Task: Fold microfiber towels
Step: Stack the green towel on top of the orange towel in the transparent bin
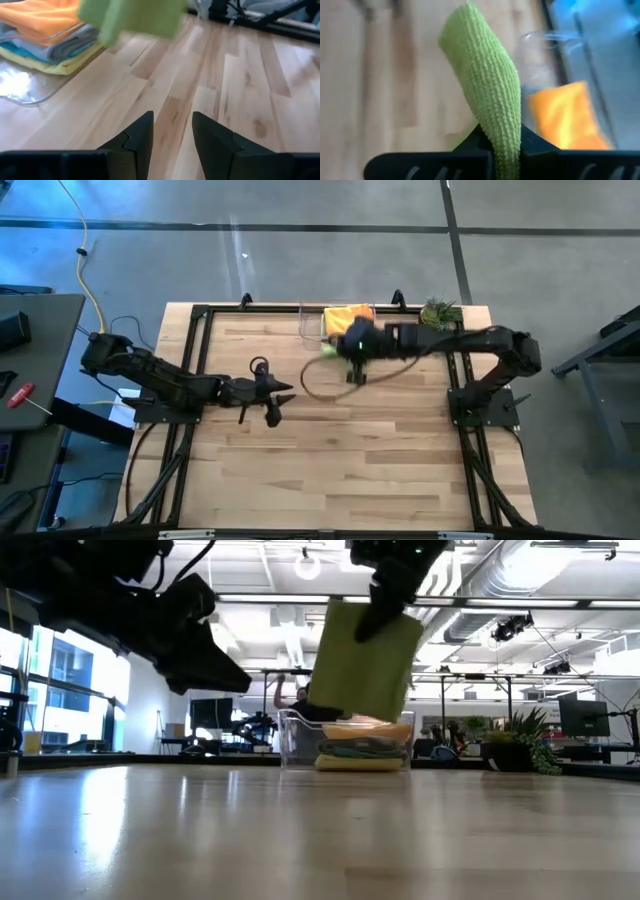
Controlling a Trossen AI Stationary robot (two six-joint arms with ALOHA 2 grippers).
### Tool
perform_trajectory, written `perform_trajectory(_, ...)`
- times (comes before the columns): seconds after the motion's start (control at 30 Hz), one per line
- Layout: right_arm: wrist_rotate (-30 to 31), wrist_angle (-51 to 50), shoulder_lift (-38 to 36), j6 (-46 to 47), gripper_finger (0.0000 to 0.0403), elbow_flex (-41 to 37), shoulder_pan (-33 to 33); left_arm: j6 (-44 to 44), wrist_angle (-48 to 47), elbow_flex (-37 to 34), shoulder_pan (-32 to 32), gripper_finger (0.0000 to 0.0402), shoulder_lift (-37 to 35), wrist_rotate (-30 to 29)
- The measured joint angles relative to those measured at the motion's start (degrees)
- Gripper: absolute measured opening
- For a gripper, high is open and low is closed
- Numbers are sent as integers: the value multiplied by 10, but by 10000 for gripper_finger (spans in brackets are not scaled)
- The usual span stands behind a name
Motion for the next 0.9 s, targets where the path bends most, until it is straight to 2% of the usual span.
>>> perform_trajectory(0.23, -13, -30, 28, -120, 0, 92, -97, 11, -4, -4, 20, 124, 0, 3)
perform_trajectory(0.6, -16, -4, 106, -318, 0, 161, -213, 18, -7, -4, 41, 122, 1, 5)
perform_trajectory(0.83, 16, 50, 133, -420, 0, 185, -256, 22, -12, -4, 57, 122, 1, 15)
perform_trajectory(0.9, 16, 55, 134, -420, 0, 185, -261, 22, -12, -4, 61, 122, 1, 20)
